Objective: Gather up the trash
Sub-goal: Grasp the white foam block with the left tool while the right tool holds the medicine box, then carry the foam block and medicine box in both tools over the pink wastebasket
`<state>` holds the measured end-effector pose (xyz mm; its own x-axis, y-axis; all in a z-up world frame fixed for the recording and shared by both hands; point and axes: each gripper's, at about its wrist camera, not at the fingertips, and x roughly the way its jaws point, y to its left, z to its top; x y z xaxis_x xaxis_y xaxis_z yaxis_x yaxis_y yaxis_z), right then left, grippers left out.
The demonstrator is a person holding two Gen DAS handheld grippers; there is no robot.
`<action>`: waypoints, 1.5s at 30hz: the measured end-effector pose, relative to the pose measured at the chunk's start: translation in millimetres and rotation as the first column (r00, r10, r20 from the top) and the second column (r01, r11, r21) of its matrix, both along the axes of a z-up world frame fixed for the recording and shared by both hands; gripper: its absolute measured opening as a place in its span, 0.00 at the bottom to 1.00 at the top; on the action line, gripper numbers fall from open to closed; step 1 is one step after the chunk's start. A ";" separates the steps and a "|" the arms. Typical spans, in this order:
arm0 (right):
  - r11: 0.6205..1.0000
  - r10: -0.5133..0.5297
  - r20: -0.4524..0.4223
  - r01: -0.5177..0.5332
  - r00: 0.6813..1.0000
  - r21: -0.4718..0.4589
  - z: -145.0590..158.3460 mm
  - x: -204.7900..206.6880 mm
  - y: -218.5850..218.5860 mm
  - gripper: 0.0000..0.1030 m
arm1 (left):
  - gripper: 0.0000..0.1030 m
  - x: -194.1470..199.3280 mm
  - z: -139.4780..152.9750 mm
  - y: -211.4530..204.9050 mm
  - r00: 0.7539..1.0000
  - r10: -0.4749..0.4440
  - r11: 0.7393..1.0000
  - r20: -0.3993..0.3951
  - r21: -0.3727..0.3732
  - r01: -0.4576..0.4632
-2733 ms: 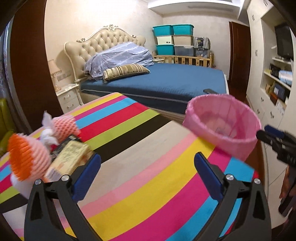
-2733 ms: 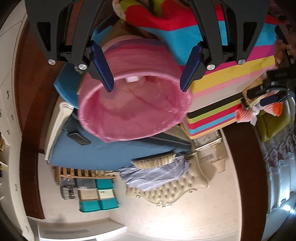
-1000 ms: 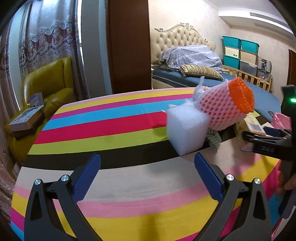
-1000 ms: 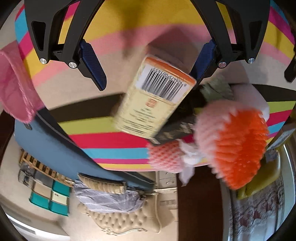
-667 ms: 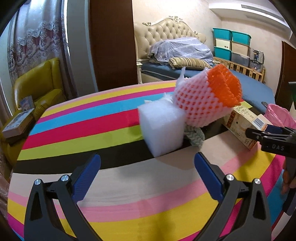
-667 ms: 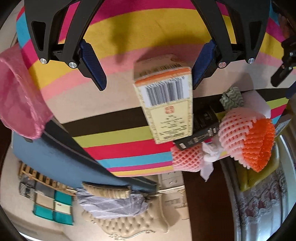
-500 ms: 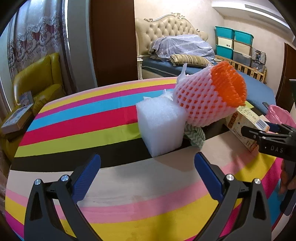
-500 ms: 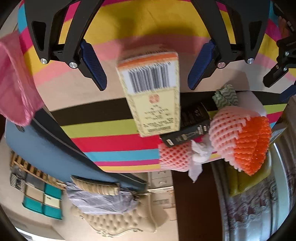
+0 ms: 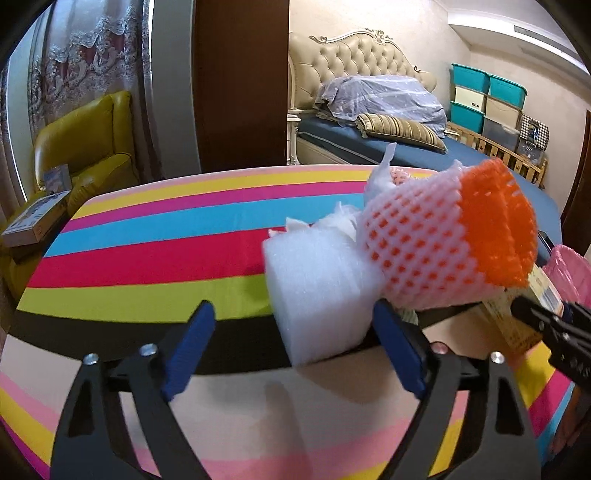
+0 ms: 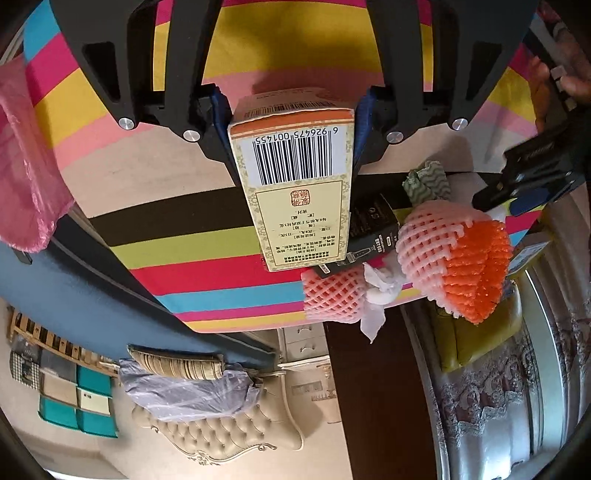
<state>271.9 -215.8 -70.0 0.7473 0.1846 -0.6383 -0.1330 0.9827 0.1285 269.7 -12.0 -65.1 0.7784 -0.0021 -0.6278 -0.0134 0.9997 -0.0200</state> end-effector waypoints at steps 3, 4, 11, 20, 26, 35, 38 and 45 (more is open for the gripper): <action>1.000 0.002 -0.003 -0.002 1.000 0.003 -1.1 1.1 -0.5 0.49 | 0.71 9.5 -1.9 -3.9 1.000 -0.008 1.000 0.004 -0.005 0.008; 1.000 0.001 -0.004 -0.001 1.000 0.002 -1.2 1.5 -0.4 0.49 | 0.70 12.1 -2.3 -4.9 1.000 -0.020 1.000 -0.002 -0.015 0.020; 1.000 -0.002 -0.018 0.002 1.000 -0.005 -3.4 3.9 0.2 0.49 | 0.67 16.2 -0.3 -8.0 1.000 -0.018 0.999 0.016 -0.043 0.019; 1.000 -0.016 -0.029 0.016 0.999 -0.002 -5.6 5.2 -1.0 0.49 | 0.59 -1.0 8.9 6.7 0.994 -0.007 0.997 0.107 -0.075 0.015; 1.000 -0.008 -0.004 0.008 1.000 0.000 -1.3 0.0 0.1 0.49 | 0.59 -40.0 8.9 17.8 0.993 -0.006 0.996 0.114 -0.089 0.017; 0.999 0.045 0.010 -0.045 0.999 0.011 -0.2 -49.1 4.2 0.49 | 0.59 -94.5 5.1 12.3 0.992 -0.035 0.998 0.120 -0.054 0.042; 0.999 0.045 0.024 -0.045 0.999 0.004 2.6 -66.3 -1.1 0.49 | 0.59 -105.4 5.0 3.9 0.991 -0.061 0.997 0.118 -0.046 0.067; 0.999 0.027 0.053 -0.029 0.998 0.025 9.4 -97.9 -21.8 0.49 | 0.60 -121.0 13.2 -23.5 0.982 -0.127 0.992 0.139 -0.004 0.129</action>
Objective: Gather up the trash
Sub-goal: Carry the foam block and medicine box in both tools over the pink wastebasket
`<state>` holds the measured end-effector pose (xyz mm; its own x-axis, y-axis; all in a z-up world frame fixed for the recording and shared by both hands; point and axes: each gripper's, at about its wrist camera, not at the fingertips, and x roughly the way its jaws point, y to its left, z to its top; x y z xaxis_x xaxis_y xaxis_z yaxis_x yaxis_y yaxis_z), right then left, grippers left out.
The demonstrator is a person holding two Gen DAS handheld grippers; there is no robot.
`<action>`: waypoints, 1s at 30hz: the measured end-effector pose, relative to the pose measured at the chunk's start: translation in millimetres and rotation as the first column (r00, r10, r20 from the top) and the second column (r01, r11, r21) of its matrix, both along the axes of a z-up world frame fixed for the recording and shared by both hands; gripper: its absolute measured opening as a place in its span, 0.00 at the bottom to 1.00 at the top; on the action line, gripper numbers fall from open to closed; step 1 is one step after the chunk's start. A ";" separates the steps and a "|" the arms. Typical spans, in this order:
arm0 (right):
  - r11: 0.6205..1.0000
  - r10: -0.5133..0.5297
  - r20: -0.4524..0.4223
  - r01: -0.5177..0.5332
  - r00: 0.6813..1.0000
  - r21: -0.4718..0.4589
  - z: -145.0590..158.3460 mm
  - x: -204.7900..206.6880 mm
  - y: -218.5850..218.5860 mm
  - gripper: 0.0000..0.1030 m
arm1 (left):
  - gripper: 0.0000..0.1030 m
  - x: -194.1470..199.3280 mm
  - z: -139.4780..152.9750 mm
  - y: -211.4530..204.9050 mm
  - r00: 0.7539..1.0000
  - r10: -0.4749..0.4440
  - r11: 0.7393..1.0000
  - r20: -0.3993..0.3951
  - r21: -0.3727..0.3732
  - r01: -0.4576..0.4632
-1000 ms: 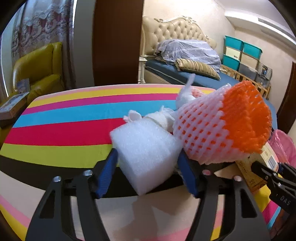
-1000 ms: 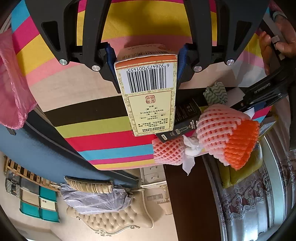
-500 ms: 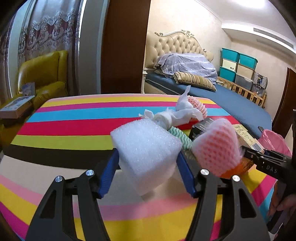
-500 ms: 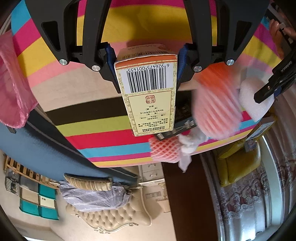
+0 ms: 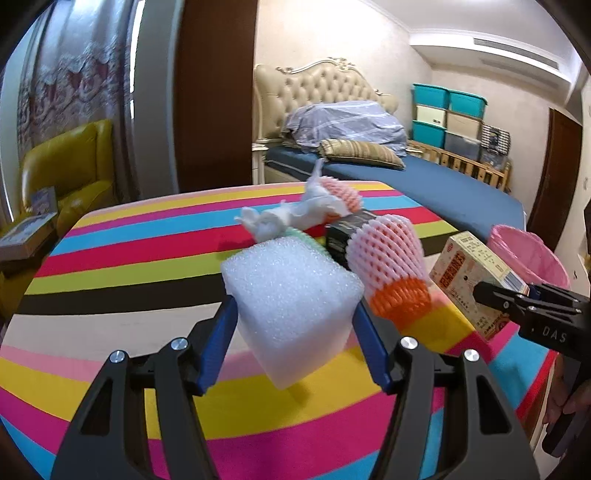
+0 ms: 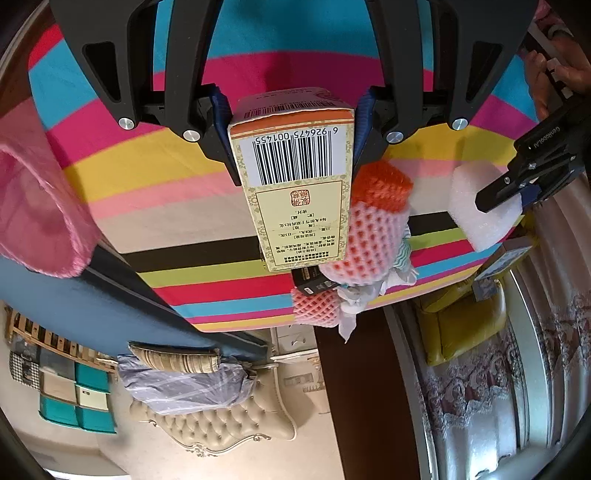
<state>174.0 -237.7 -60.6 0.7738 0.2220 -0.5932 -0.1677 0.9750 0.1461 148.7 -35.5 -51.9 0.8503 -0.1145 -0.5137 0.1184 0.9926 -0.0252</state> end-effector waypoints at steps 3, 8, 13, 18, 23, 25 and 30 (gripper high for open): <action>1.000 -0.009 0.021 0.009 1.000 0.010 3.4 -11.9 -11.5 0.49 | 0.60 -4.2 0.9 -11.3 1.000 -0.024 1.000 0.002 0.011 0.024; 0.999 -0.035 0.044 0.034 0.998 0.025 5.9 -28.9 -32.8 0.49 | 0.60 -12.8 0.1 -32.8 0.997 -0.079 0.997 -0.004 0.017 0.079; 0.997 -0.068 0.059 0.066 0.996 0.036 9.9 -38.9 -50.1 0.49 | 0.60 -12.5 1.2 -52.9 0.991 -0.136 0.990 -0.011 0.021 0.136; 0.993 -0.117 0.087 0.114 0.989 0.041 16.7 -45.1 -74.7 0.49 | 0.60 -10.9 3.8 -79.8 0.976 -0.215 0.976 -0.013 0.022 0.215; 0.984 -0.174 0.100 0.169 0.980 0.052 21.2 -49.2 -101.9 0.49 | 0.60 -4.1 6.3 -107.3 0.958 -0.285 0.958 -0.023 0.012 0.286; 0.980 -0.197 0.104 0.192 0.975 0.057 21.7 -52.0 -113.3 0.49 | 0.60 -2.2 7.2 -116.1 0.952 -0.306 0.952 -0.022 0.012 0.306; 0.966 -0.254 0.114 0.248 0.960 0.069 22.1 -57.3 -137.8 0.49 | 0.60 7.2 9.7 -145.7 0.929 -0.368 0.930 -0.037 -0.009 0.368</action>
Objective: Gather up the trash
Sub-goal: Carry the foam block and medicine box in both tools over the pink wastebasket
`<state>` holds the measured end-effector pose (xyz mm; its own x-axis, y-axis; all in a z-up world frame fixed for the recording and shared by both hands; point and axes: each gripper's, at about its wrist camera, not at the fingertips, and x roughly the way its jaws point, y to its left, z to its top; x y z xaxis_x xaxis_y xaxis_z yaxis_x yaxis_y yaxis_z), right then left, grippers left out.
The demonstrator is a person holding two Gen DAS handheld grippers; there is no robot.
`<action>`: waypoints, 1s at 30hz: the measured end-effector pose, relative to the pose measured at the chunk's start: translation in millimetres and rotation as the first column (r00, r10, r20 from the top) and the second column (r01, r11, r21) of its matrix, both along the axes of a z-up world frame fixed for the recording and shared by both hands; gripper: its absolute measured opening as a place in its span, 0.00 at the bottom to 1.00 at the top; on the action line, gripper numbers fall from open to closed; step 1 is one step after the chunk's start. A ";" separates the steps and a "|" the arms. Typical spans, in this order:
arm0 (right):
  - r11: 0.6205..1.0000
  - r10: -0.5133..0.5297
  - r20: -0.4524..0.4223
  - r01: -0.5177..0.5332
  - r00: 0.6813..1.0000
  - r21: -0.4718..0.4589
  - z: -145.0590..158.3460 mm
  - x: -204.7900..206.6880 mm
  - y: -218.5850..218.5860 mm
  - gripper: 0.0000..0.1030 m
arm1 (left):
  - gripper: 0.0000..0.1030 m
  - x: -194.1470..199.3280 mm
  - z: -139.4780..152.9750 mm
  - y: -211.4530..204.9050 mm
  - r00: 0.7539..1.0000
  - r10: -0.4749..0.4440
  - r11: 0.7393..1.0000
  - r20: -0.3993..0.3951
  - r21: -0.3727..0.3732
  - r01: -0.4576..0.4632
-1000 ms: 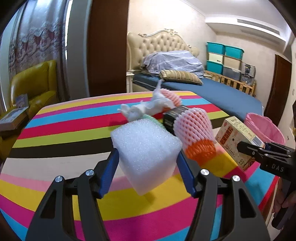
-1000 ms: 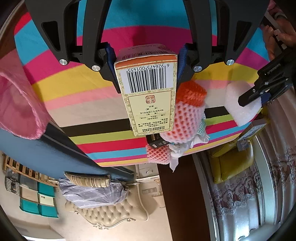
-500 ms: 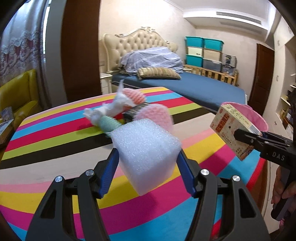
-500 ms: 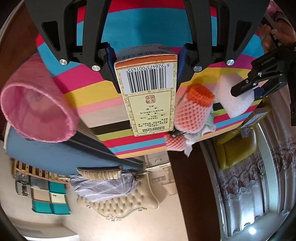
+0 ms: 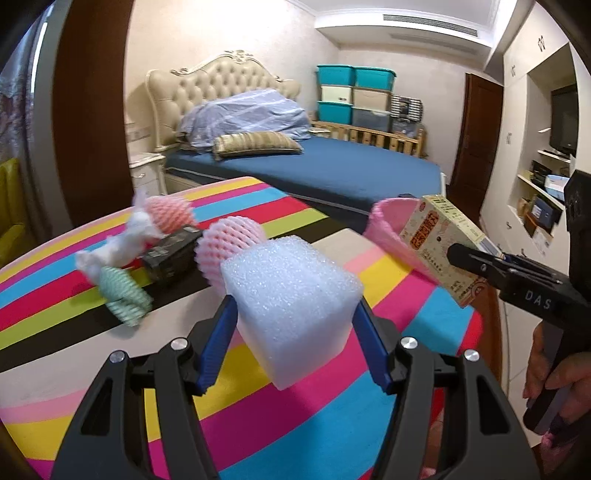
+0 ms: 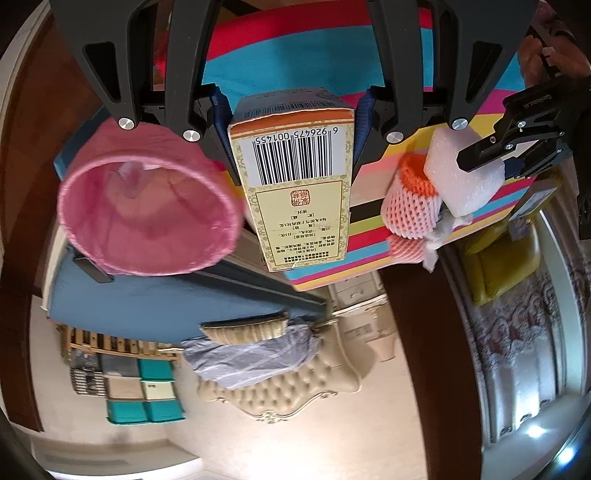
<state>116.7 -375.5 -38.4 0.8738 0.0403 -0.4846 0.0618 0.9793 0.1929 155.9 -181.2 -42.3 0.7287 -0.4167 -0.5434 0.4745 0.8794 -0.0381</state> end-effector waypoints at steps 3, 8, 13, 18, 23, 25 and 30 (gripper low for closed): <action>1.000 -0.029 0.003 0.029 1.000 0.008 -0.8 -3.9 -11.9 0.49 | 0.60 3.7 3.4 -17.0 0.999 -0.033 0.999 0.000 0.001 0.033; 0.998 -0.052 0.012 0.051 0.999 0.023 -3.1 -9.9 -24.4 0.49 | 0.60 7.2 6.3 -39.3 0.998 -0.064 0.998 -0.011 -0.004 0.064; 0.996 -0.076 0.020 0.075 0.997 0.047 -4.8 -13.7 -39.6 0.49 | 0.60 3.8 8.4 -50.3 0.996 -0.087 0.996 0.018 0.017 0.087; 0.994 -0.093 0.014 0.092 0.996 0.056 -10.7 -15.1 -47.3 0.49 | 0.60 9.2 2.8 -51.5 0.997 -0.080 0.997 -0.008 0.022 0.080; 0.993 -0.100 0.011 0.099 0.995 0.062 -13.1 -16.2 -53.4 0.49 | 0.60 10.2 3.0 -54.0 0.996 -0.084 0.996 0.000 0.035 0.084; 0.993 -0.100 0.012 0.099 0.995 0.062 -12.2 -15.8 -53.8 0.49 | 0.60 10.5 3.9 -53.4 0.997 -0.082 0.996 -0.004 0.028 0.082; 0.993 -0.106 0.022 0.104 0.994 0.055 -9.3 -17.3 -54.2 0.49 | 0.60 2.4 16.9 -54.0 0.995 -0.095 0.995 0.039 0.016 0.094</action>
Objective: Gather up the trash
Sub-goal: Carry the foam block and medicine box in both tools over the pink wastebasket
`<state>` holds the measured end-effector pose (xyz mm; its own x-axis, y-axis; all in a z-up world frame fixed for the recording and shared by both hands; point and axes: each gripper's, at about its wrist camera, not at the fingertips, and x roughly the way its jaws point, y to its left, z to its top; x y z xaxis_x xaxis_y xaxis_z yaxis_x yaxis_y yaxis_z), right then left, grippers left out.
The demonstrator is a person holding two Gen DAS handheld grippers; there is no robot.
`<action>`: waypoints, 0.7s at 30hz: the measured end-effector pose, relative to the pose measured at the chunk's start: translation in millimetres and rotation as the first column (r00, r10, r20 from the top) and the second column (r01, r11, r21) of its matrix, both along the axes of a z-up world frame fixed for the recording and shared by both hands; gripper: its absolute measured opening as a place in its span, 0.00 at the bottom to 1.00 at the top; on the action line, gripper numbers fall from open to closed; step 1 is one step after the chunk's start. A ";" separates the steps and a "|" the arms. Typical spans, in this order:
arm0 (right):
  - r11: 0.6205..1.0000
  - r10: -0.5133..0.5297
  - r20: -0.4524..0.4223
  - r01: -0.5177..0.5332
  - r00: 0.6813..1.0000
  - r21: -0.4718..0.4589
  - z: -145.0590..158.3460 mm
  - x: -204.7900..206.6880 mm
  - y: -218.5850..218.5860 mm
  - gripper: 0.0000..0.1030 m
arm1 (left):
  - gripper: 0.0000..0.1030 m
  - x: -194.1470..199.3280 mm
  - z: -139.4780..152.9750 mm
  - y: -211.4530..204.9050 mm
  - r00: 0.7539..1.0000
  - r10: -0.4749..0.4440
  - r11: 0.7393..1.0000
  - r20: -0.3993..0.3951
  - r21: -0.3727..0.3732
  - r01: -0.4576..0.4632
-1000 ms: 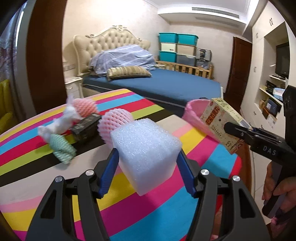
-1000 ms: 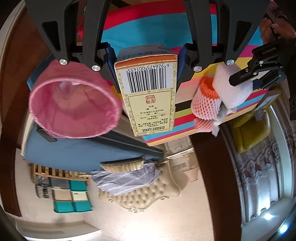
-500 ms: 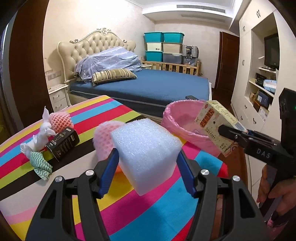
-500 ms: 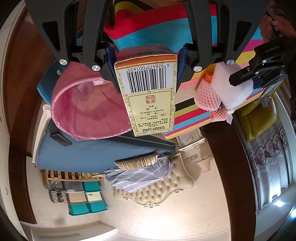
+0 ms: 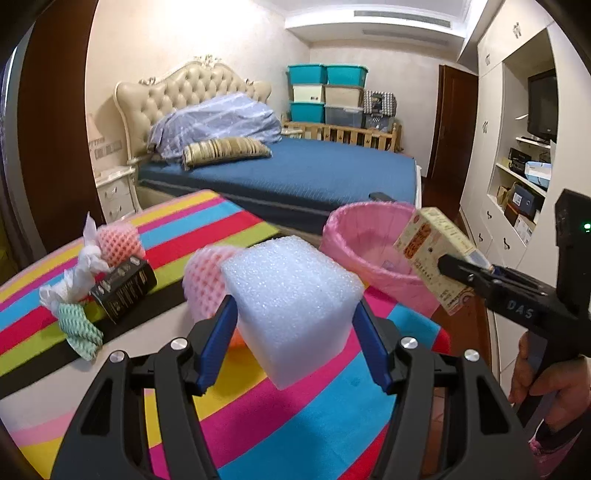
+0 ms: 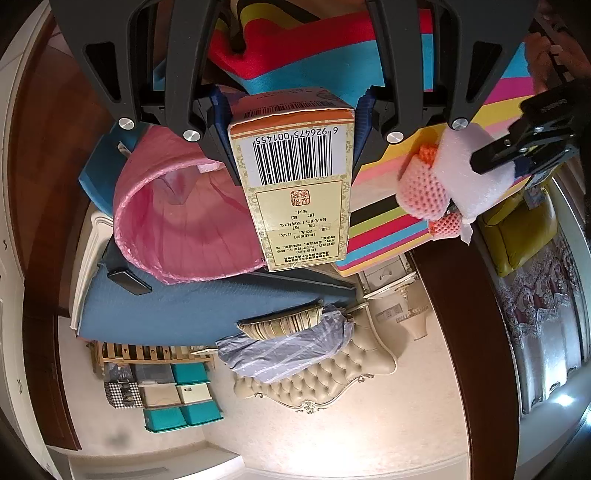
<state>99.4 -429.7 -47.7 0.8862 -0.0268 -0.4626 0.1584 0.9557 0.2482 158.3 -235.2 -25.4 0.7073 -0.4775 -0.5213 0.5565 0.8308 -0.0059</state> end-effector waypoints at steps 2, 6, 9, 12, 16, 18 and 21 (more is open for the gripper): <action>1.000 -0.007 0.004 0.007 1.000 -0.007 1.5 0.9 -2.7 0.49 | 0.60 -1.2 6.5 -4.1 1.000 -0.016 1.000 0.020 -0.004 0.016; 0.999 -0.031 0.013 0.031 0.999 -0.035 6.4 1.8 -10.0 0.49 | 0.60 6.4 18.0 -20.5 0.998 -0.057 0.998 0.019 -0.028 0.058; 0.997 -0.056 0.019 0.057 0.998 -0.059 10.2 4.0 -21.7 0.49 | 0.60 20.7 24.2 -40.9 0.996 -0.086 0.995 0.031 -0.041 0.087; 0.993 -0.084 0.018 0.086 0.996 -0.083 11.6 6.1 -36.0 0.50 | 0.60 37.8 26.8 -63.5 0.993 -0.116 0.992 0.020 -0.046 0.117; 0.986 -0.117 0.006 0.117 0.993 -0.116 9.0 14.7 -54.5 0.50 | 0.60 56.9 25.4 -93.5 0.990 -0.143 0.989 0.011 -0.046 0.143; 0.984 -0.130 -0.004 0.128 0.992 -0.124 6.8 20.9 -62.0 0.50 | 0.60 67.8 21.5 -111.9 0.988 -0.153 0.987 0.007 -0.038 0.153; 0.980 -0.148 -0.012 0.145 0.989 -0.137 1.9 29.2 -73.8 0.50 | 0.61 83.4 13.6 -134.8 0.986 -0.167 0.985 -0.015 -0.036 0.167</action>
<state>128.6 -503.5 -45.8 0.8578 -0.2193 -0.4649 0.3034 0.9461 0.1135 241.7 -370.0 -11.8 0.6071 -0.6062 -0.5139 0.6869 0.7254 -0.0441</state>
